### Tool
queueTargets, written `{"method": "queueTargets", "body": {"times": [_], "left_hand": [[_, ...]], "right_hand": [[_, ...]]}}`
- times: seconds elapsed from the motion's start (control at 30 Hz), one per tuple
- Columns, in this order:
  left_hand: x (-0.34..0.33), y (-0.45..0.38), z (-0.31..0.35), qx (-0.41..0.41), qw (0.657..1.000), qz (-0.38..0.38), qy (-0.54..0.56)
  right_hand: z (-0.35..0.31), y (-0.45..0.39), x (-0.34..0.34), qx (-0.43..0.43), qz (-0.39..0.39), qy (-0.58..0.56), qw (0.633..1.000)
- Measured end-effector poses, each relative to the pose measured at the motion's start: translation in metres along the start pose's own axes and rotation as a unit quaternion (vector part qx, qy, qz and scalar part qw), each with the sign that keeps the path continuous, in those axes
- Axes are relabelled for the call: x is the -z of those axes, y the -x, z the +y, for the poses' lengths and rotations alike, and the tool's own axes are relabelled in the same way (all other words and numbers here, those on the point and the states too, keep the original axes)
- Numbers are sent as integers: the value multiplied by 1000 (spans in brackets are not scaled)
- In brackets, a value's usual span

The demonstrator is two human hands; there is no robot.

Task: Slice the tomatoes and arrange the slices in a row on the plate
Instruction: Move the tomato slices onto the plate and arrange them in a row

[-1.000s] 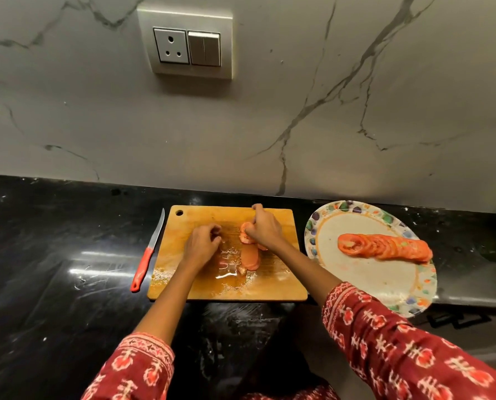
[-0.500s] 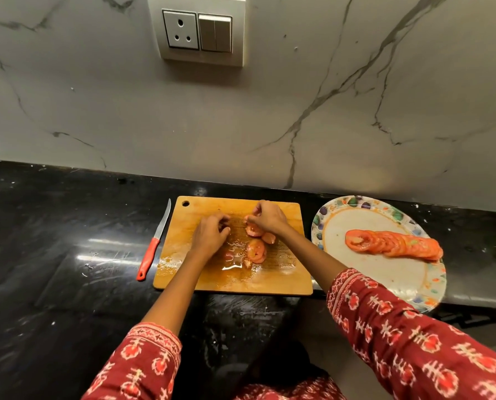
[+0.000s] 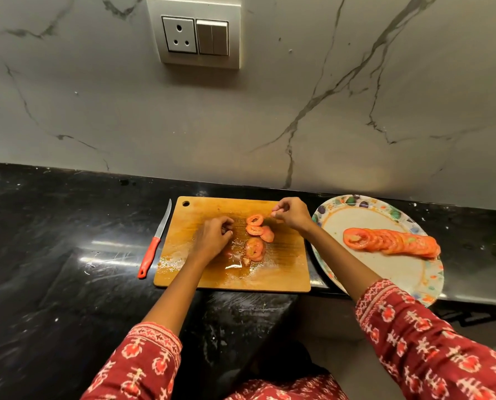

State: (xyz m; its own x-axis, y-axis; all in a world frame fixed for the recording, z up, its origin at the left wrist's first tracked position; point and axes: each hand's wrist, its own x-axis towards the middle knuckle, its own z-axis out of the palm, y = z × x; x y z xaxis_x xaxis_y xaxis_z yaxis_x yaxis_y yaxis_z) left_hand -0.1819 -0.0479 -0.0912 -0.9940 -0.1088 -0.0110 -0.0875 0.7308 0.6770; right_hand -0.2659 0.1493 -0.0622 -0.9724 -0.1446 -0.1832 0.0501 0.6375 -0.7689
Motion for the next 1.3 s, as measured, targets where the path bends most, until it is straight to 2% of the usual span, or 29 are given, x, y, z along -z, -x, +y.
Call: {"method": "queueTargets", "body": {"times": [0.17, 0.33, 0.43, 0.6, 0.83, 1.07, 1.3], "left_hand": [[-11, 1, 21, -28, 999, -40, -11], [-19, 4, 34, -35, 991, -87, -93], [-20, 6, 38, -35, 983, -95, -153], [-22, 10, 40, 1, 980, -80, -180], [-22, 11, 43, 50, 989, -84, -108], [-6, 11, 61, 43, 990, -128, 31], [-6, 7, 71, 33, 990, -122, 69]], "right_hand": [[23, 9, 9, -12, 7, 4, 1000], [33, 16, 19, 1, 13, 7, 1000], [34, 21, 21, 7, 14, -8, 1000], [33, 34, 23, 16, 6, -14, 1000], [36, 45, 35, 27, -11, -23, 999], [36, 48, 38, 35, -16, -34, 999], [34, 47, 43, 33, -5, -49, 998]]}}
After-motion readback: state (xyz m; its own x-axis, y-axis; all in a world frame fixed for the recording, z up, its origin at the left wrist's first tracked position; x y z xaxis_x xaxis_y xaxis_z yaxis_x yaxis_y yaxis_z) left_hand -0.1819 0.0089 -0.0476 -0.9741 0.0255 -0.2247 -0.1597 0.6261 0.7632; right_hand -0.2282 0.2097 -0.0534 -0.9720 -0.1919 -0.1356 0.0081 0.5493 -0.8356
